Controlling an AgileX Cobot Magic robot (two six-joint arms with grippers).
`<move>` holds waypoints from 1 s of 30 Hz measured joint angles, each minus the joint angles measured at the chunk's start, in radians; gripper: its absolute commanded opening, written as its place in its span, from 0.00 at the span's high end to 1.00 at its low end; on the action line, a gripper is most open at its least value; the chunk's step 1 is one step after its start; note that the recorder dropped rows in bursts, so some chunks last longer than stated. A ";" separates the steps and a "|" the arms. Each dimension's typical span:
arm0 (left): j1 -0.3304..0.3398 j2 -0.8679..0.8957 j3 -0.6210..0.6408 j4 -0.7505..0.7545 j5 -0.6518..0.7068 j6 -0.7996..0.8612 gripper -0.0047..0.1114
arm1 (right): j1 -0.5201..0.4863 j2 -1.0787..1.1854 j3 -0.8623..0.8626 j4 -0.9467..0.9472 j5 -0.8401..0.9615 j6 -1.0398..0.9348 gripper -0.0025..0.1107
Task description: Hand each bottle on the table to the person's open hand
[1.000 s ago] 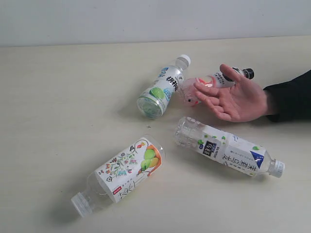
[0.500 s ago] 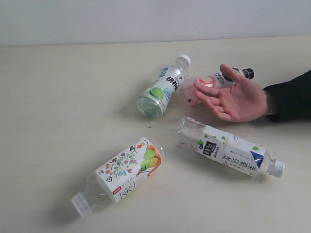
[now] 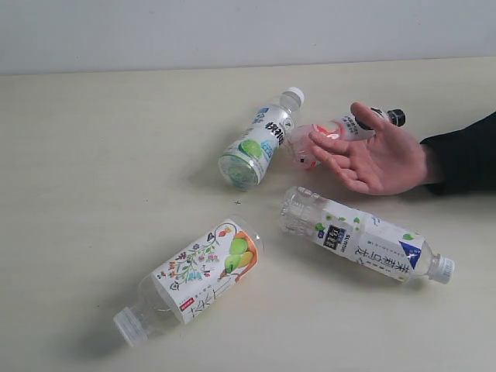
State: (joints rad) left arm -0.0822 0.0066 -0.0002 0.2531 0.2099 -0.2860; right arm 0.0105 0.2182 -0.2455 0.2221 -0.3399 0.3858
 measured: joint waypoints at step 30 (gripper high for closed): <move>0.000 0.000 0.000 0.000 0.000 0.000 0.96 | 0.312 1.080 -0.797 -0.025 1.439 -0.905 0.78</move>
State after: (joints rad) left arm -0.0822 0.0066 -0.0002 0.2531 0.2099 -0.2860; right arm 0.3224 1.2982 -1.0420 0.1974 1.0987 -0.5194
